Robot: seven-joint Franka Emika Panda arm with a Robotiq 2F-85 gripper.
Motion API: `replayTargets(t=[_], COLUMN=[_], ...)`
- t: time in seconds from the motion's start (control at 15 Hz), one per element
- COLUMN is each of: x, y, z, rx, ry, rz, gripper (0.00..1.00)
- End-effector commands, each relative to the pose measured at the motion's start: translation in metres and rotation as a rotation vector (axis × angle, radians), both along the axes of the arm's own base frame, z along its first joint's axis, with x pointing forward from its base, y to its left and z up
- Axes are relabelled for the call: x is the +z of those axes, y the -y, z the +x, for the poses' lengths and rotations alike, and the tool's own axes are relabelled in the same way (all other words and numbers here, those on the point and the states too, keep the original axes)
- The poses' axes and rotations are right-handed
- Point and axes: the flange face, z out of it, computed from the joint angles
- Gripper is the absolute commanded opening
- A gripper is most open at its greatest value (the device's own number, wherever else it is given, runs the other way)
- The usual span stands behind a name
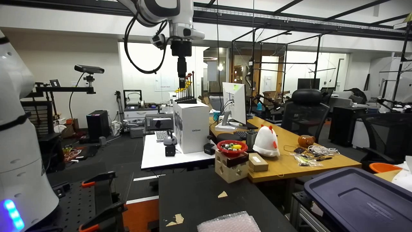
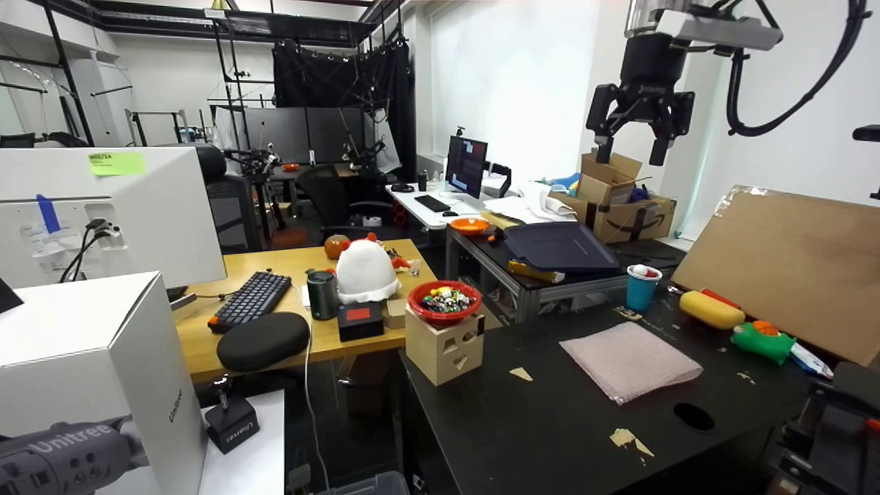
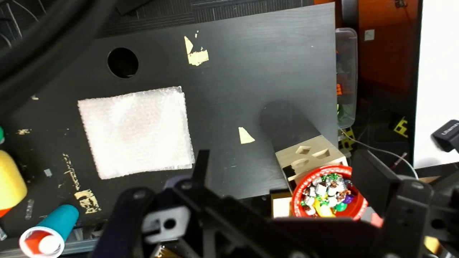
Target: Unfold the pink plastic
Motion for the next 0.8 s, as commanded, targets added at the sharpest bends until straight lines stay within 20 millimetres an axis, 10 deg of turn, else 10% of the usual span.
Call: replayTargets(t=[0.0, 0.73], x=[-0.019, -0.133], y=[0.017, 0.079], z=[0.028, 0.065], rx=[-0.075, -0.3], ry=[-0.012, -0.116], rz=[-0.022, 0.115], gripper=[1.0, 1.0])
